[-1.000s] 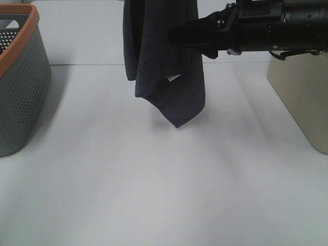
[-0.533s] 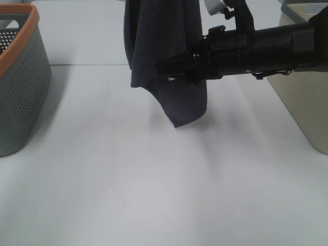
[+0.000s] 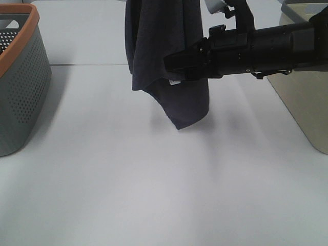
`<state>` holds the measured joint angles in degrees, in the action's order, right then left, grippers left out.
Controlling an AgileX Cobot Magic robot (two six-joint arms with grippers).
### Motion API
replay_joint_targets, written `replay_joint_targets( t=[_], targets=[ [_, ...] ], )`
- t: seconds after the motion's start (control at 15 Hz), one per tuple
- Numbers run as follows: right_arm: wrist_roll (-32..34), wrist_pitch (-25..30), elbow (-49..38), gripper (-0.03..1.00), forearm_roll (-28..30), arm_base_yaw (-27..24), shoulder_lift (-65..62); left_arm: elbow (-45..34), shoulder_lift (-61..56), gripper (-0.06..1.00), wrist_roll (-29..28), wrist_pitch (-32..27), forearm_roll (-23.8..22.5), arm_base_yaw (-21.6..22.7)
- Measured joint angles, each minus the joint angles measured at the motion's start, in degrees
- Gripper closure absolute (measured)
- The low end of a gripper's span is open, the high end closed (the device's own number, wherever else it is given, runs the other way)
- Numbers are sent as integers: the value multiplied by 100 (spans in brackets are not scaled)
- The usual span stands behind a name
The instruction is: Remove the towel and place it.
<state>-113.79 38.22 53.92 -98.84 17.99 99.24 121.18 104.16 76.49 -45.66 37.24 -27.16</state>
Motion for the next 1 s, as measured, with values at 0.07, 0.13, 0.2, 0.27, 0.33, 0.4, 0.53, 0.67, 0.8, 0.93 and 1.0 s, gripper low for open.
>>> replay_joint_targets(
  t=[0.07,0.13,0.2,0.27,0.33,0.4,0.53,0.67,0.8,0.93,1.0],
  targets=[
    [413,-86,0,94,166,0,-69,0,0,94,-132,0,-212,0],
    [894,-264,0,94,550,0,-206,0,11,94,-298,0,-504,0],
    [1415,-435,0,94,1112,0,-367,0,29,94,-516,-6,-819,0],
    [1982,-539,0,94,1736,0,-539,0,52,94,-745,-29,-1140,0],
    [2601,-579,0,94,2435,0,-728,0,92,94,-1003,-63,-1404,6],
    [3306,-579,0,94,3174,0,-945,0,126,94,-1278,-189,-1610,6],
    [4269,-567,17,94,4429,0,-1255,0,172,94,-1793,-418,-2063,6],
    [5523,-533,258,94,6039,0,-1621,0,172,94,-2235,-625,-2412,6],
    [6853,-350,963,94,7850,0,-1811,0,155,94,-3065,-917,-2842,6],
    [7460,-63,1684,94,9322,0,-1811,0,6,94,-3988,-1140,-3163,0],
    [7471,-86,1885,94,9609,0,-1811,0,-40,94,-4223,-1140,-3266,0]
  ],
)
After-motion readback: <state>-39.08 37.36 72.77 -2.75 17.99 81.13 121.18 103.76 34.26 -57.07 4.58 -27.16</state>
